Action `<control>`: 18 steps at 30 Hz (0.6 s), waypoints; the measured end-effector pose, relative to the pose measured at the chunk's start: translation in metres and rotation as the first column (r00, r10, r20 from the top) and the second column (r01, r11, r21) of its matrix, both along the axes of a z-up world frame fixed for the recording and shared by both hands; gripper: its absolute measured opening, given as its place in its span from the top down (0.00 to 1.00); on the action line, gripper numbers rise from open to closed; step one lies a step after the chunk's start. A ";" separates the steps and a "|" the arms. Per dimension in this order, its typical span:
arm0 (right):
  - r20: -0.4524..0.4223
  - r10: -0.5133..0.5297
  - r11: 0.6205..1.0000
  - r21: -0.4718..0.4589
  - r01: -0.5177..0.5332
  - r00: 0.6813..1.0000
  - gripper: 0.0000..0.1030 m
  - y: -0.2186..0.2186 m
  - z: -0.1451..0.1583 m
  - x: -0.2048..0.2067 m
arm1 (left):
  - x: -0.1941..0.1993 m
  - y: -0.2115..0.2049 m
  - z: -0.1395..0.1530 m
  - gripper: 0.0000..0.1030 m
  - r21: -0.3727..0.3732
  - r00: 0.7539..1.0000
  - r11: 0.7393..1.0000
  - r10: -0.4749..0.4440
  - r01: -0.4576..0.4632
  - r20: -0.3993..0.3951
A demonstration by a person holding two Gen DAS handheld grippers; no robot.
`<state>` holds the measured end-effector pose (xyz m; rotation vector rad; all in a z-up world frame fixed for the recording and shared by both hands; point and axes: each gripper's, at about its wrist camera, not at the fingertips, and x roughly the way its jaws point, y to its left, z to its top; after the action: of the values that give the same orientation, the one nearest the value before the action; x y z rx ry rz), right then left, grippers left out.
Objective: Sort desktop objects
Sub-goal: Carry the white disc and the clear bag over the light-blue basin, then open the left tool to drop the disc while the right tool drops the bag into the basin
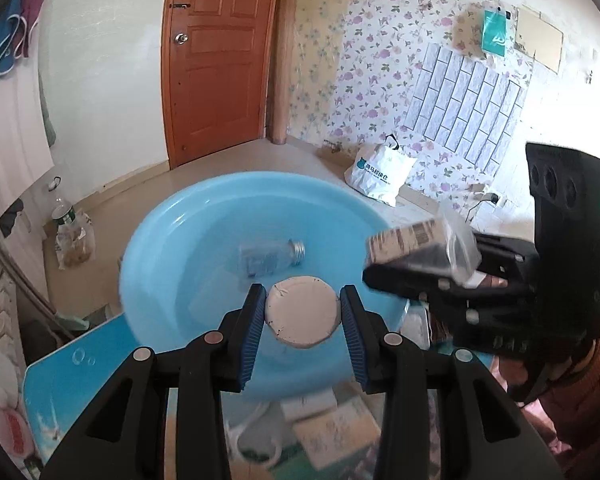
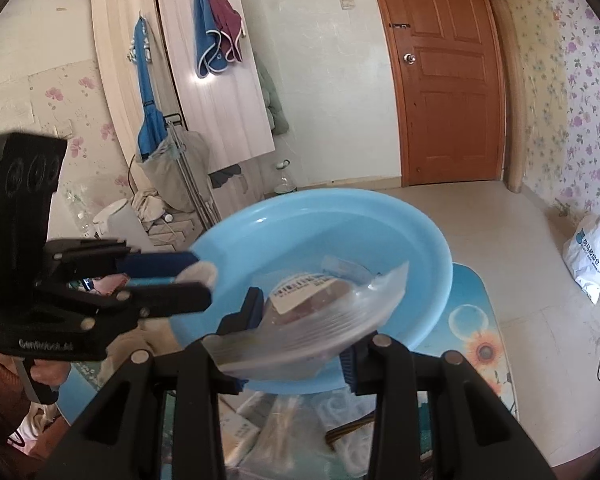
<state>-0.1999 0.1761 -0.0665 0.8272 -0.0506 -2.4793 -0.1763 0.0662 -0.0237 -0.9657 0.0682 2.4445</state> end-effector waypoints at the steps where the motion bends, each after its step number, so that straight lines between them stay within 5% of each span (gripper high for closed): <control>1: 0.003 -0.002 1.000 0.001 0.002 1.000 0.67 0.001 -0.001 -0.003 | -0.005 0.002 -0.001 0.64 0.002 1.000 1.000 0.001 -0.001 0.005; 7: 0.013 -0.015 1.000 -0.006 0.015 1.000 0.67 0.005 -0.005 -0.012 | -0.024 0.004 -0.019 0.63 -0.013 0.999 1.000 0.007 -0.006 0.044; 13: 0.041 -0.026 1.000 -0.001 0.026 0.999 0.67 0.001 -0.016 -0.015 | -0.018 0.009 -0.024 0.37 -0.013 0.999 1.000 -0.008 0.009 0.042; 18: 0.047 -0.022 1.000 0.007 0.022 0.999 0.67 -0.003 -0.020 -0.016 | -0.013 0.002 -0.025 0.33 -0.029 0.999 1.000 -0.004 0.005 0.036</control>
<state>-0.2154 0.1734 -0.0862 0.8924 -0.0685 -2.4821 -0.1890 0.0682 -0.0485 -1.0206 0.0934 2.4271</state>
